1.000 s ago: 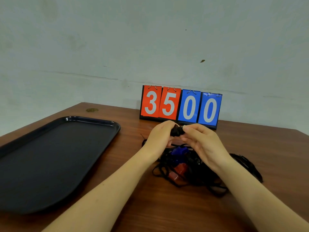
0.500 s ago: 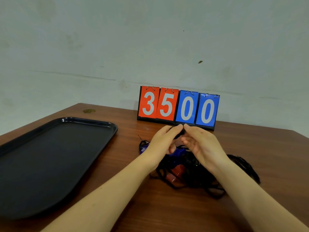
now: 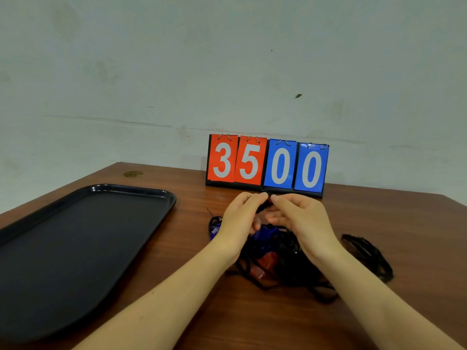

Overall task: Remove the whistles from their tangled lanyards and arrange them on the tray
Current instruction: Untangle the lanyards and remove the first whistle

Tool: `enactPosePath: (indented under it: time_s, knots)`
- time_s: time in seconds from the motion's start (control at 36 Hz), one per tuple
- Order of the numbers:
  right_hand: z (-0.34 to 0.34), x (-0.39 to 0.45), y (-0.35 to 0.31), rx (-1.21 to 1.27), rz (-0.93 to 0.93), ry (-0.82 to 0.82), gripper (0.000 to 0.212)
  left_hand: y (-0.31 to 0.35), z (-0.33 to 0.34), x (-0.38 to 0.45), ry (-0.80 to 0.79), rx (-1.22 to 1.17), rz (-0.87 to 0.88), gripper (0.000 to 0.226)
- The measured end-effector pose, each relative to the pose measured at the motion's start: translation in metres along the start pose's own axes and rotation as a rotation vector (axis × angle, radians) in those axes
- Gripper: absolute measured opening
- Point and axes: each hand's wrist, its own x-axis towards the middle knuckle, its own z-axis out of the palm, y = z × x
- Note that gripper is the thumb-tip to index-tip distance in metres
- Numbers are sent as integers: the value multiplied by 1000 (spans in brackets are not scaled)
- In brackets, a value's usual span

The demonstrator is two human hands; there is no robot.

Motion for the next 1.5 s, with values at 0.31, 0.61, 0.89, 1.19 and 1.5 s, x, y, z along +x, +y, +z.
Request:
enactPosePath:
  time_s: [0.31, 0.61, 0.89, 1.19, 1.5]
  knots:
    - [-1, 2, 7, -441, -175, 50, 9, -3, -2, 2, 3, 151, 102, 15]
    - [-1, 0, -1, -173, -170, 1, 12, 5, 3, -4, -128, -175, -25, 20]
    - [0, -2, -1, 0, -192, 25, 14, 1, 3, -2, -254, -364, -100, 38]
    - [6, -6, 4, -9, -273, 62, 14, 4, -1, -5, -273, -437, -123, 36]
    - [12, -9, 12, -51, -298, 101, 18, 0, 2, -7, -166, -421, -153, 46]
